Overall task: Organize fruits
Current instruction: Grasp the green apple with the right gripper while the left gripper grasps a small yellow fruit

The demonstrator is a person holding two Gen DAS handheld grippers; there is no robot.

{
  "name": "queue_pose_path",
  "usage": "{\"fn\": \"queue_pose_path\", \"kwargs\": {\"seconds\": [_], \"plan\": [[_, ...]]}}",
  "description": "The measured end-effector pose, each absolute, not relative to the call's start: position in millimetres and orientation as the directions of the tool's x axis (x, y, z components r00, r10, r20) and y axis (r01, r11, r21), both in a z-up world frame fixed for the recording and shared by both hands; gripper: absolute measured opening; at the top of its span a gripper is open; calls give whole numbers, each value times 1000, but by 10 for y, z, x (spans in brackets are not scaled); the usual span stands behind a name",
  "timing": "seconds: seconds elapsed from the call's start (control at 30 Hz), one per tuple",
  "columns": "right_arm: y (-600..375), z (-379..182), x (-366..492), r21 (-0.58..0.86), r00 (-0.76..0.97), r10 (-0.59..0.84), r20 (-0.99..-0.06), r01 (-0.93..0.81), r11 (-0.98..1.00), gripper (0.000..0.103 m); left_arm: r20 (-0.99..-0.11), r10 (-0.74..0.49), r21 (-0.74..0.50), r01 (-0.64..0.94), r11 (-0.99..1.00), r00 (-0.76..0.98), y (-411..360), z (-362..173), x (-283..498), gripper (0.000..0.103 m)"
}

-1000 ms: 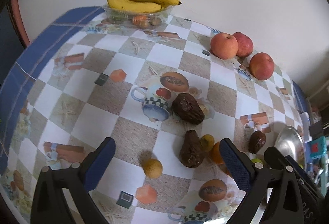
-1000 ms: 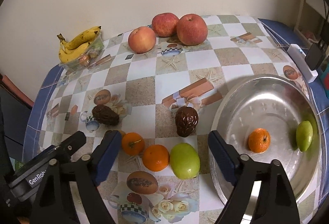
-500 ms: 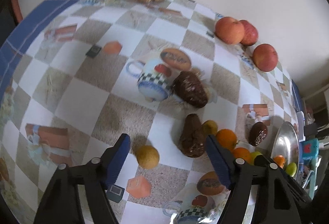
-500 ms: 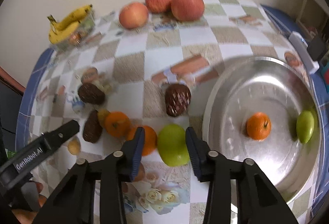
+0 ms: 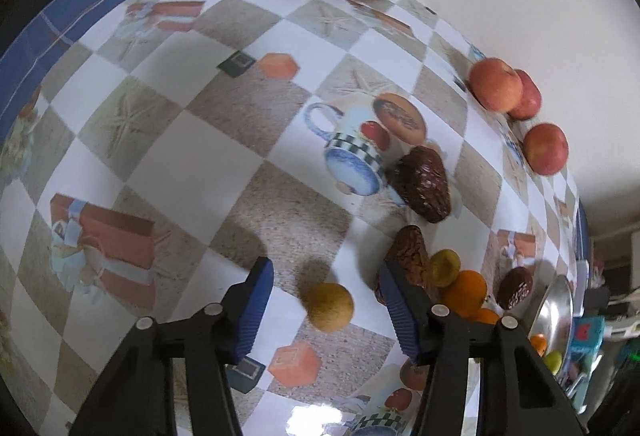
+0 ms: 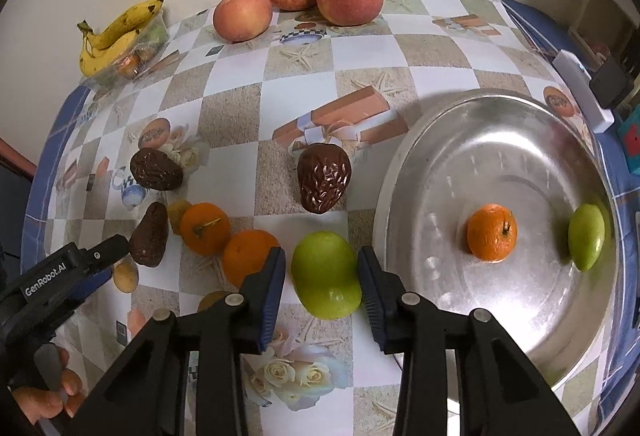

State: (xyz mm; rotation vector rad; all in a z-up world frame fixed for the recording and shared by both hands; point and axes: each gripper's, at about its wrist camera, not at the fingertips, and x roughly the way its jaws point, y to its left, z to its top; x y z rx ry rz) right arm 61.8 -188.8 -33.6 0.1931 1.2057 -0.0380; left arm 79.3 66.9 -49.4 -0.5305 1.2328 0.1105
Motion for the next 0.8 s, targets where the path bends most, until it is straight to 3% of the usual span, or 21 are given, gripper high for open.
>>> {"fn": "queue_pose_path", "kwargs": {"seconds": [0.2, 0.5, 0.8], "plan": [[-1957, -315, 596, 212, 363, 144, -921, 155, 965, 39, -922, -194, -319, -377, 869, 335, 696, -518, 778, 52], [-1840, -346, 605, 89, 340, 51, -939, 97, 991, 39, -935, -181, -286, -342, 895, 306, 570, -530, 782, 44], [-1714, -388, 600, -31, 336, -43, -941, 39, 999, 39, -945, -146, -237, -304, 923, 292, 439, -540, 814, 27]]}}
